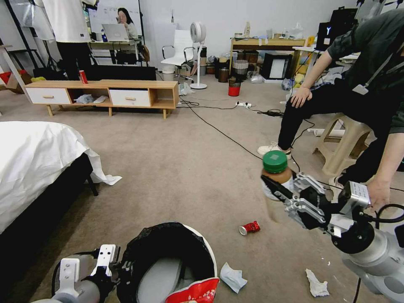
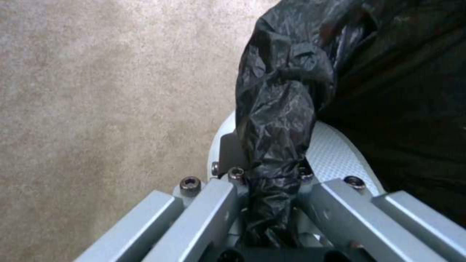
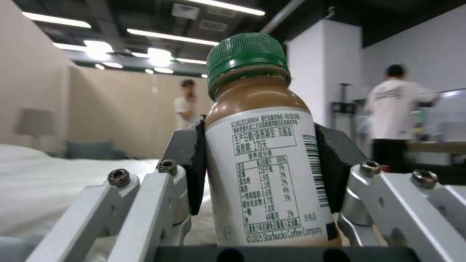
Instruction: Pick up the trash bin and place the garbage on the floor into it.
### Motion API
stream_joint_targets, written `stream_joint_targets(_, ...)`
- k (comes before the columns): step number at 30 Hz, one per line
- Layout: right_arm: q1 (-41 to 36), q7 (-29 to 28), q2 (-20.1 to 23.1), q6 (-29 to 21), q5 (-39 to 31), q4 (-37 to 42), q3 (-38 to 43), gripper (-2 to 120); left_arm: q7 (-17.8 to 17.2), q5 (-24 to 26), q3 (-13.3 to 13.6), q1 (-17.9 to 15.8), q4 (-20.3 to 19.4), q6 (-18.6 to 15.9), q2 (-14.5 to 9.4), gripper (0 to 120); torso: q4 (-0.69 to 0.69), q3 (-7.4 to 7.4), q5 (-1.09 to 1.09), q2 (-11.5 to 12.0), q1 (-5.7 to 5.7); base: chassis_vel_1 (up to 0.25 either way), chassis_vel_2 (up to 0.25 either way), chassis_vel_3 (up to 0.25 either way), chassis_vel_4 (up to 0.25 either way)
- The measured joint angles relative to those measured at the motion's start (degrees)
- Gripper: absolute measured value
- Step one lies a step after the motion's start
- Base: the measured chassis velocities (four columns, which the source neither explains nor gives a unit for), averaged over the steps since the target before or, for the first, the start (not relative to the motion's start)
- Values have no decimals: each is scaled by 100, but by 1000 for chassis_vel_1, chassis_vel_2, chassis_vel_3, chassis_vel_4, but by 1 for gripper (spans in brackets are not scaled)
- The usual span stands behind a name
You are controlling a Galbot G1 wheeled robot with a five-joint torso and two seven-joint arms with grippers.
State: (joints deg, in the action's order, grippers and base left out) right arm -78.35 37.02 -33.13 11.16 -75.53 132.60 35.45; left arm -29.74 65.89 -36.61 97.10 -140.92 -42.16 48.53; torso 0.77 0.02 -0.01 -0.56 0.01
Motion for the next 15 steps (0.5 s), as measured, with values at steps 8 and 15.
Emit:
stream_joint_targets(8,2193,278,-586,-116,-369,-472,-2311,42,-37,50,29,-96,61,0,-91,1,-4,1,1,0,0,0,0,0,0)
stream_joint_targets(15,2834,404,-948,-156,-423,-650,-3120,42,-37,53,29,-107,100,0,-75,1,-1,0,1,0,0,0,0,0,0)
